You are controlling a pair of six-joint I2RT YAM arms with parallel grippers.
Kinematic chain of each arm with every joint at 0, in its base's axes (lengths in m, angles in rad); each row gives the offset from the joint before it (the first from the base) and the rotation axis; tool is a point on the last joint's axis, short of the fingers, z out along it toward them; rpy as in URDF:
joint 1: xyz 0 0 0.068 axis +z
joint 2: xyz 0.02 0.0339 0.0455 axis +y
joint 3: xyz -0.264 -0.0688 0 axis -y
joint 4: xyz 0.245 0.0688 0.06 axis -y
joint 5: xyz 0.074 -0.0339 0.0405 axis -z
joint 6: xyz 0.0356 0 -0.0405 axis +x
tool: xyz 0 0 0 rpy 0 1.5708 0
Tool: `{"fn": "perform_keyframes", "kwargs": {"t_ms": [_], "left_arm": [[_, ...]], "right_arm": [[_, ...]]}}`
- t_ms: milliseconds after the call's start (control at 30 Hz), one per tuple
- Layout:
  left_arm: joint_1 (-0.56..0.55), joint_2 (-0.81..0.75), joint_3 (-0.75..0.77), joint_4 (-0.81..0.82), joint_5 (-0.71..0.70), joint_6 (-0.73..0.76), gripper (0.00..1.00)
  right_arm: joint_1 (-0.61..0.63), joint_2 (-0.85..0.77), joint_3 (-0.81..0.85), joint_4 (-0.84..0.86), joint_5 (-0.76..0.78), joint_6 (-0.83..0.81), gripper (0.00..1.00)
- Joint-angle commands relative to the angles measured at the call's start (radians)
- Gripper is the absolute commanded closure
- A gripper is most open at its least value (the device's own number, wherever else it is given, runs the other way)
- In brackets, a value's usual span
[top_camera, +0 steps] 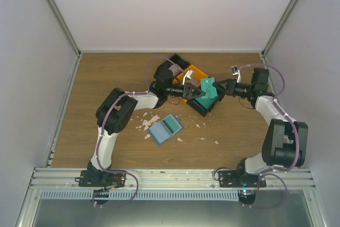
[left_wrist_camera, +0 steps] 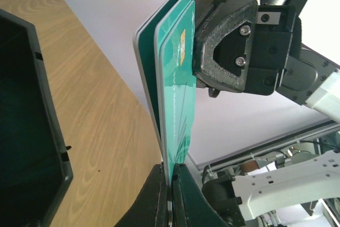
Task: Put the credit cards into the card holder
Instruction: Pick up the credit card from the storage box.
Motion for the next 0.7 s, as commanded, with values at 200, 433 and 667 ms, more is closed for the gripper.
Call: {"fn": "perform_keyframes", "kwargs": {"t_ms": [200, 433, 667], "left_arm": [[0.070, -0.060, -0.097, 0.227, 0.114, -0.149, 1.00], [0.080, -0.072, -0.127, 0.479, 0.140, -0.326, 1.00], [0.080, -0.103, -0.142, 0.573, 0.141, -0.356, 1.00]], "right_arm": [[-0.039, -0.025, 0.018, 0.043, -0.066, 0.015, 1.00], [-0.039, -0.031, -0.035, 0.186, -0.124, 0.142, 1.00], [-0.039, -0.051, -0.062, 0.300, -0.154, 0.258, 0.99]]}}
